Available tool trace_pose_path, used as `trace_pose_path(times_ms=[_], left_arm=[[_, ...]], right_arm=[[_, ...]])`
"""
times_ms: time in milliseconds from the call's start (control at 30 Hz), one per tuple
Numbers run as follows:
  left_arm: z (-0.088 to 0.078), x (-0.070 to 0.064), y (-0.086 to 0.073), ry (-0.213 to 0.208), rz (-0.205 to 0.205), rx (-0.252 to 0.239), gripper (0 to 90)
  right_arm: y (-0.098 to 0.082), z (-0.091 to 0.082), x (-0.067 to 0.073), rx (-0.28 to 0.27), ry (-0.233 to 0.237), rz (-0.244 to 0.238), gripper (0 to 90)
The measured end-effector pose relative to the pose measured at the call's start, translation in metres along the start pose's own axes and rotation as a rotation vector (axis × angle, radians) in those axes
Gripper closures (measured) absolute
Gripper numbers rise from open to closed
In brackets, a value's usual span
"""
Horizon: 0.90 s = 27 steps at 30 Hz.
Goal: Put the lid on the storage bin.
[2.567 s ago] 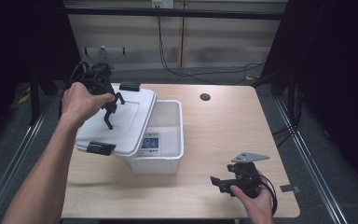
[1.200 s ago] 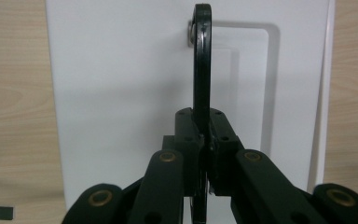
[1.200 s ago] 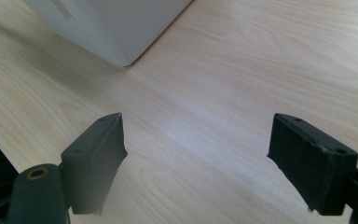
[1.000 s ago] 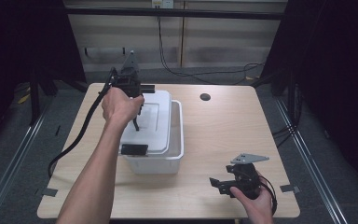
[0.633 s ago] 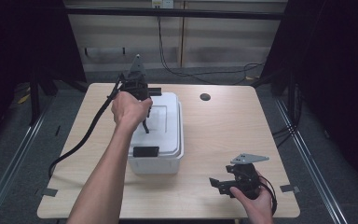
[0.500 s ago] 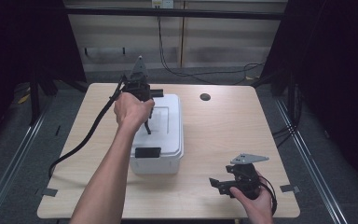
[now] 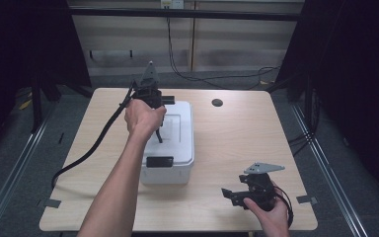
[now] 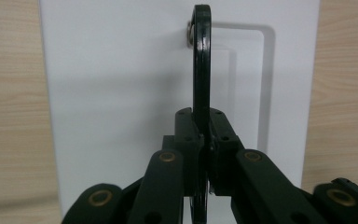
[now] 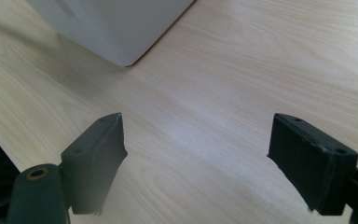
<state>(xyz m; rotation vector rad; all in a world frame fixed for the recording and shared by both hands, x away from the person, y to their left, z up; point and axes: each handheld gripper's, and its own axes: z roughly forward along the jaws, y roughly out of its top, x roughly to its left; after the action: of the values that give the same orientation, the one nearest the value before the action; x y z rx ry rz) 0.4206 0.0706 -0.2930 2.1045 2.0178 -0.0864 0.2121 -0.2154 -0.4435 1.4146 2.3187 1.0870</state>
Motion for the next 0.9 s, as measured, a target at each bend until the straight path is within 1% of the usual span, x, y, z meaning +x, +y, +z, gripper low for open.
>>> trace_pose_path(times_ms=[33, 67, 100, 133, 167, 200, 233, 300, 333, 367, 433, 533, 600, 633, 733, 800, 867, 900], left_arm=[[0.001, 0.0, 0.0, -0.004, -0.003, 0.004, 84.9], [0.002, 0.0, 0.0, 0.0, 0.005, 0.005, 84.9], [0.003, 0.0, 0.0, 0.005, 0.003, 0.003, 84.9], [0.004, 0.0, 0.0, 0.0, 0.005, 0.005, 84.9], [0.005, -0.001, 0.0, -0.001, 0.003, 0.004, 84.9], [0.005, -0.001, 0.001, -0.003, 0.011, 0.01, 84.9], [0.005, -0.001, 0.001, 0.001, 0.008, 0.007, 84.9], [0.005, -0.001, 0.001, 0.001, 0.014, 0.01, 84.9], [0.006, 0.0, 0.001, -0.004, 0.014, 0.009, 84.9], [0.008, 0.0, 0.001, -0.009, 0.005, 0.008, 84.9], [0.01, 0.003, 0.001, -0.015, 0.01, 0.009, 84.9], [0.01, 0.004, 0.002, -0.021, 0.006, 0.014, 84.9], [0.011, 0.003, 0.001, -0.018, 0.01, 0.012, 84.8], [0.011, 0.003, 0.001, -0.016, 0.005, 0.009, 84.9], [0.011, 0.003, 0.002, -0.02, 0.008, 0.012, 84.8], [0.012, 0.004, 0.002, -0.026, 0.018, 0.012, 84.6], [0.012, 0.006, 0.002, -0.023, 0.02, 0.011, 84.2], [0.012, 0.006, 0.003, -0.021, 0.032, 0.013, 83.8]], right_arm=[[0.0, 0.0, 0.0, 0.0, 0.0, 0.0, 17.6], [0.0, 0.0, 0.0, 0.0, 0.0, -0.001, 17.6], [0.0, 0.0, 0.0, -0.003, 0.001, -0.006, 17.6], [0.0, 0.0, 0.0, -0.003, 0.002, -0.007, 17.7], [0.0, 0.0, 0.0, -0.002, 0.002, -0.006, 17.6], [0.0, 0.0, 0.0, 0.002, 0.002, 0.001, 17.6], [0.0, 0.0, 0.0, 0.005, 0.002, 0.001, 17.6], [0.0, 0.0, 0.0, 0.004, 0.002, -0.001, 17.7], [0.0, 0.0, 0.0, 0.004, 0.001, -0.001, 17.6], [0.0, 0.0, 0.0, 0.003, 0.0, 0.0, 17.7], [0.0, 0.0, 0.0, -0.003, 0.001, -0.005, 17.7], [0.0, 0.0, 0.0, 0.001, 0.001, 0.001, 17.7], [0.0, 0.0, 0.0, 0.002, 0.002, 0.001, 17.6], [0.0, 0.001, 0.0, 0.001, 0.002, 0.001, 17.6], [0.0, 0.0, 0.0, 0.002, 0.002, -0.003, 17.6], [0.0, 0.001, 0.0, 0.0, 0.002, -0.005, 17.7], [0.0, 0.0, 0.0, 0.003, 0.001, 0.001, 17.6], [0.0, 0.0, 0.0, 0.003, 0.001, -0.001, 17.7]])
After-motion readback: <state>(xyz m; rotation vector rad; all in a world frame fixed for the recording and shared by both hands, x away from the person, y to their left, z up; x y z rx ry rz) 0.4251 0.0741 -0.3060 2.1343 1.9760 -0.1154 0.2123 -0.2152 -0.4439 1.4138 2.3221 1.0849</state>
